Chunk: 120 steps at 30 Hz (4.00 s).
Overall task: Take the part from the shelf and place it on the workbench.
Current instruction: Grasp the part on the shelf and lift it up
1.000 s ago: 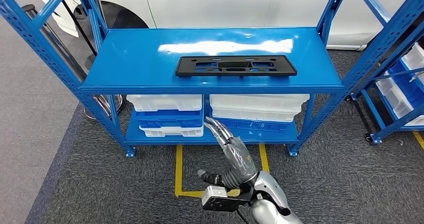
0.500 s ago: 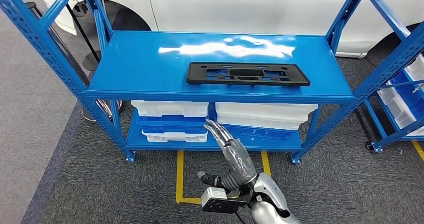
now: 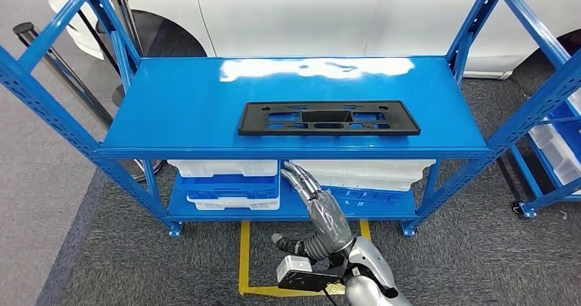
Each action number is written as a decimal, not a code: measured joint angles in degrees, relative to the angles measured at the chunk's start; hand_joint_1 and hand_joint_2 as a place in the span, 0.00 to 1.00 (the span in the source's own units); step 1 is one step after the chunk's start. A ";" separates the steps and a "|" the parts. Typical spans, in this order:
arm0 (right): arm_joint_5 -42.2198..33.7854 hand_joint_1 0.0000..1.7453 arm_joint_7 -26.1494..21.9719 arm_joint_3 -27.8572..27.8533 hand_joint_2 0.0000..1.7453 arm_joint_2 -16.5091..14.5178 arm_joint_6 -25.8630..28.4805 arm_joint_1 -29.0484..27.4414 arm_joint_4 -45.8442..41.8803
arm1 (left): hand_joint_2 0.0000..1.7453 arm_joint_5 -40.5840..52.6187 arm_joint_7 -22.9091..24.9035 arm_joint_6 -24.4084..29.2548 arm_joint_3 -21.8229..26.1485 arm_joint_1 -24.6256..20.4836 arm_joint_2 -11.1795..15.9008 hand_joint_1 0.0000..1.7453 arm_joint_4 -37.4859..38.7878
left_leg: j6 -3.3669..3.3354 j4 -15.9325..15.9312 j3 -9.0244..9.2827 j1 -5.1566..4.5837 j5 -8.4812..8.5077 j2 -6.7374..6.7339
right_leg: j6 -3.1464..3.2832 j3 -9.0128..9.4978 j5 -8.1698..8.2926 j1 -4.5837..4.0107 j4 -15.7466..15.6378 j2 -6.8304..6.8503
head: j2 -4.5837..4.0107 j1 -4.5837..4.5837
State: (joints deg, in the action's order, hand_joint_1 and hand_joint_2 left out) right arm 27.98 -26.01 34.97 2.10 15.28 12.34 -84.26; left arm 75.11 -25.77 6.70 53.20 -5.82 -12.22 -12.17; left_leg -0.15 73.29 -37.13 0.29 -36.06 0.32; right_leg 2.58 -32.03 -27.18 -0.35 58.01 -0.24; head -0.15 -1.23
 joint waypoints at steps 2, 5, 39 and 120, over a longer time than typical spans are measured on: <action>0.03 0.00 0.00 0.00 1.00 0.00 0.03 -0.15 0.01 | 0.00 0.01 0.02 0.01 -0.04 0.27 0.05 0.00 0.00 | 0.11 -1.98 -1.44 0.01 1.46 0.00 | -0.12 1.81 -1.37 0.00 0.01 -0.14 | 0.00 0.00; 0.44 0.00 0.01 -0.01 1.00 0.00 0.30 -0.22 0.03 | 0.00 0.02 0.04 0.00 -0.08 0.41 0.09 0.00 0.04 | -0.54 -11.59 -0.44 -0.22 10.37 -0.06 | -0.67 4.02 -3.59 -0.05 0.13 -0.11 | 0.00 -0.06; 4.16 0.00 1.05 -0.57 1.00 1.32 2.50 -0.66 -2.34 | 0.00 0.01 1.01 3.09 -0.29 -0.24 0.24 0.00 0.11 | -2.07 -15.02 4.47 -0.62 8.97 0.04 | -1.40 -2.07 1.06 -0.23 1.19 -0.25 | 0.00 -0.03; 7.58 0.00 5.26 -2.05 1.00 24.61 -20.72 15.63 1.30 | 0.00 2.97 3.18 2.42 -3.27 -1.27 0.15 0.00 0.11 | -0.78 -8.14 0.91 -0.39 5.54 0.01 | -2.48 -2.58 1.00 1.62 1.51 0.19 | 0.00 -0.02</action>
State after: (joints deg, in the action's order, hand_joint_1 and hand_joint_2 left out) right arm 35.56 -20.75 32.92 26.71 -5.44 27.97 -82.96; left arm 78.07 -22.59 9.11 49.93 -7.08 -12.08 -12.07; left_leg -0.93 65.15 -36.21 -0.10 -30.52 0.34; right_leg 0.10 -34.61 -26.18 1.27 59.52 -0.04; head -0.15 -1.25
